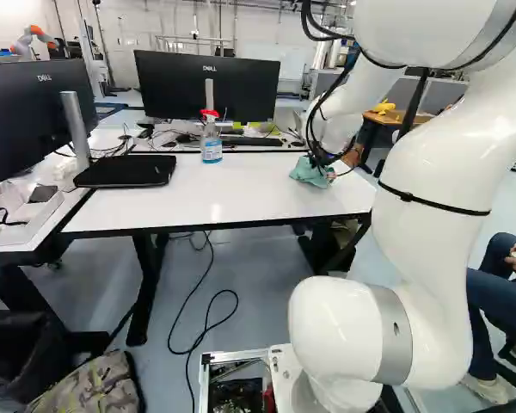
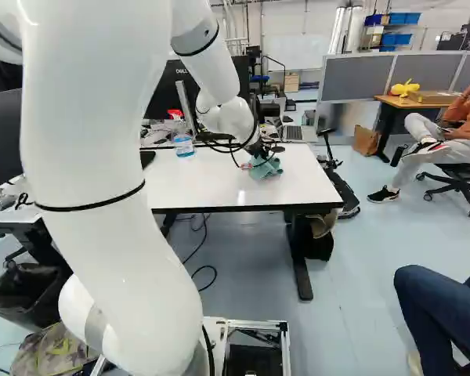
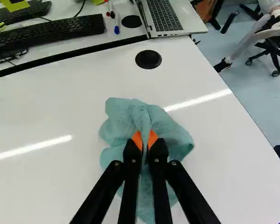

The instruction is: Clean the table with the green towel

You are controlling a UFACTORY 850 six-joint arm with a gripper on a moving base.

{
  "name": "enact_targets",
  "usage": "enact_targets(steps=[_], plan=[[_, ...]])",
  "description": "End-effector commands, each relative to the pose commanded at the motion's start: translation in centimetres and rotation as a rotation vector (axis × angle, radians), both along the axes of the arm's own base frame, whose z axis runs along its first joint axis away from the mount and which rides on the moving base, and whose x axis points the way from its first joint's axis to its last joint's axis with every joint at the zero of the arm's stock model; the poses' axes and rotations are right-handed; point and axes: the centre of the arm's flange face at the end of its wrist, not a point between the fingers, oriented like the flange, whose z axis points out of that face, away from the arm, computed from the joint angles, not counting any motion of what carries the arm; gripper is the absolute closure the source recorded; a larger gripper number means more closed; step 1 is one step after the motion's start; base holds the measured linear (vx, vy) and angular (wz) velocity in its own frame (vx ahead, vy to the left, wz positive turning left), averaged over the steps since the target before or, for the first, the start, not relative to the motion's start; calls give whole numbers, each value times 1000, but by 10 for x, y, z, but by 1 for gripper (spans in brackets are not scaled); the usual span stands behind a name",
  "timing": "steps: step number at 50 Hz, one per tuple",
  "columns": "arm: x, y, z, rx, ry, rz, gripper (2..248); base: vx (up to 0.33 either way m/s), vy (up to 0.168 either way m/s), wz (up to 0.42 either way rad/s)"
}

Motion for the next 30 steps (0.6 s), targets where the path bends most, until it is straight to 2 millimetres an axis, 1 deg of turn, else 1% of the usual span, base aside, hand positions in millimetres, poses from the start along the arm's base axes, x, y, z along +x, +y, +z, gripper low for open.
enact_targets(steps=[12,22,30], plan=[[4,-18,-12,-4,-13,-29,216,0,0,0],[8,-20,-23,-3,-9,-29,216,0,0,0],[8,-20,-23,-4,-14,-29,216,0,0,0]])
